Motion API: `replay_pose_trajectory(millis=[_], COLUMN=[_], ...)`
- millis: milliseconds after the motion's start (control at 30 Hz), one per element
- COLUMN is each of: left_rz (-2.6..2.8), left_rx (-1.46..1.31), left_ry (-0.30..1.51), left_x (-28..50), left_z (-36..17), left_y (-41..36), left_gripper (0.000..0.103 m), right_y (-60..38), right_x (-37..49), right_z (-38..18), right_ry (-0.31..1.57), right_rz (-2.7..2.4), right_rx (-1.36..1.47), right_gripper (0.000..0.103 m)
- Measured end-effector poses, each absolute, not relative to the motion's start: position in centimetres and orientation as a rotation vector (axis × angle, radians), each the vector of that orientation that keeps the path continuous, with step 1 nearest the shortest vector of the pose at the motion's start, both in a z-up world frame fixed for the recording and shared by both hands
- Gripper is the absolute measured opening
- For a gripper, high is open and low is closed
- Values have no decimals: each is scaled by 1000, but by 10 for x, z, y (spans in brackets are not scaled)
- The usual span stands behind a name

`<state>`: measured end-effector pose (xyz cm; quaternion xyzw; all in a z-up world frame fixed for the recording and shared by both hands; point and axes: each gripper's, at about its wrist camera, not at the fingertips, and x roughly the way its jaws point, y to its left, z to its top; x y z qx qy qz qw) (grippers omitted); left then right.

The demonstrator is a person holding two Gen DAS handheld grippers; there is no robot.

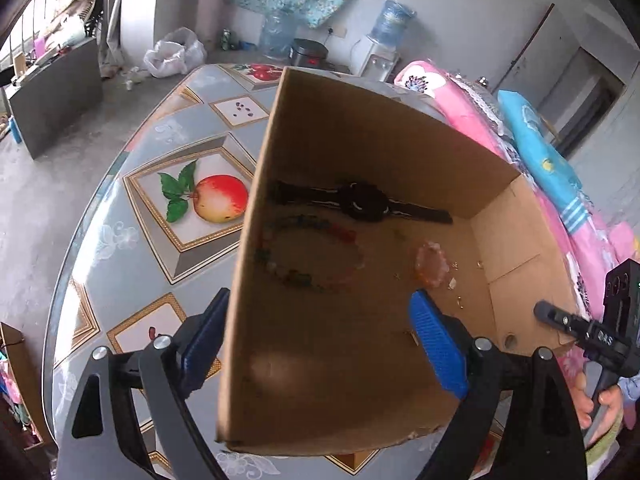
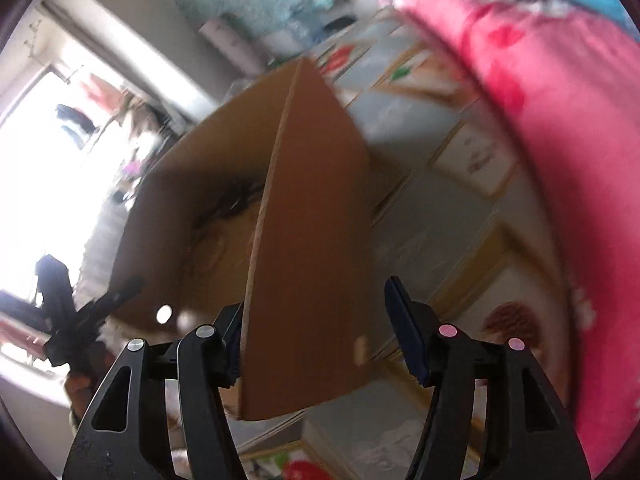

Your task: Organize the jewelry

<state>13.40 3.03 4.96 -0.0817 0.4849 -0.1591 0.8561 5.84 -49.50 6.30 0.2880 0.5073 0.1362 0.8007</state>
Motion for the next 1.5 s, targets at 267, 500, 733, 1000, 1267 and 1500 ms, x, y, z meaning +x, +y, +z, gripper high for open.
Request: replay_pose_trajectory(millis=[267, 500, 733, 1000, 1267, 1500], left_rz=[-341, -363, -366, -360, -362, -364], left_rx=[-178, -215, -215, -212, -210, -172], left_ry=[1029, 1036, 1014, 1015, 1002, 990], left_x=[111, 89, 74, 73, 66, 57], left_z=[49, 50, 48, 48, 46, 45], left_y=[23, 15, 14, 15, 17, 14], left_gripper=[86, 86, 86, 86, 86, 86], right_y=[-494, -508, -509, -507, -504, -506], right_x=[55, 40, 32, 27, 26, 14], right_z=[70, 67, 63, 61, 62, 59], right_ry=[1082, 1084, 1076, 1069, 1074, 1070], right_rz=[225, 210, 200, 188, 179, 178], right_rx=[553, 578, 596, 589, 565, 606], right_gripper=[54, 54, 54, 55, 57, 57])
